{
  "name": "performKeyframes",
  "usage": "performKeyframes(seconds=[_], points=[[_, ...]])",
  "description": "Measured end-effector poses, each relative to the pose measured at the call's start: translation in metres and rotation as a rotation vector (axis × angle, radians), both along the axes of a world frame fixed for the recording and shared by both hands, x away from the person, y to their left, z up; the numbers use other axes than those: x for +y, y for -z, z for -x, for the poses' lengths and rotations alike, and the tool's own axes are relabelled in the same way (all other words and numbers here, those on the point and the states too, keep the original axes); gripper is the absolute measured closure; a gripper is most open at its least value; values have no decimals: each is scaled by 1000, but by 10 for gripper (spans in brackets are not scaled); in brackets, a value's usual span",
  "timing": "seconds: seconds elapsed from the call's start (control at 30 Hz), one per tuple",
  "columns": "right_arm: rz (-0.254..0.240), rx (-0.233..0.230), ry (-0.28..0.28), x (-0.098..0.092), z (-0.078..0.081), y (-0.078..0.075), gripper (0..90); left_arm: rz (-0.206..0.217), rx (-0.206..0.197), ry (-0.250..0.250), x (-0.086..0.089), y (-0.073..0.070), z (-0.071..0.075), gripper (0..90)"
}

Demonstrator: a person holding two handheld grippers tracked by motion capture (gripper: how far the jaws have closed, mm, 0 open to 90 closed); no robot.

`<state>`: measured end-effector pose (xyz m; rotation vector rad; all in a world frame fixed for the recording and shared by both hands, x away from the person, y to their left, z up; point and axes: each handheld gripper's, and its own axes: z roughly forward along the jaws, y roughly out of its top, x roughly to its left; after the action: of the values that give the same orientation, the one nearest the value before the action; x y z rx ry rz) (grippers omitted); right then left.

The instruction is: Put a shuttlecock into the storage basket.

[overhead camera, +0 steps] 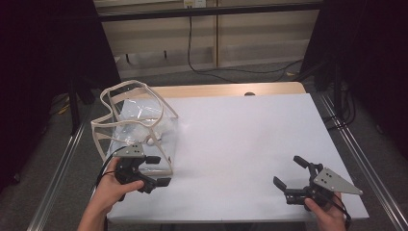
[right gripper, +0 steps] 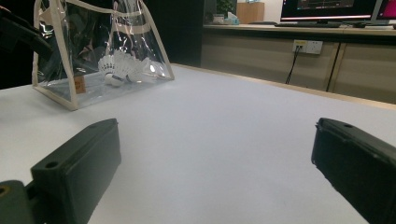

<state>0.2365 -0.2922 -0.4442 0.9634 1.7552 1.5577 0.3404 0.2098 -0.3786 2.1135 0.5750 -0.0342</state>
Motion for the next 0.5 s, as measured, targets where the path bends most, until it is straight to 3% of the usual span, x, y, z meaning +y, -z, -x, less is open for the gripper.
performKeyframes(seconds=[0.5], points=[[3,2,1,0,0,0,11,-21,-6,-9,8,8,2,86]])
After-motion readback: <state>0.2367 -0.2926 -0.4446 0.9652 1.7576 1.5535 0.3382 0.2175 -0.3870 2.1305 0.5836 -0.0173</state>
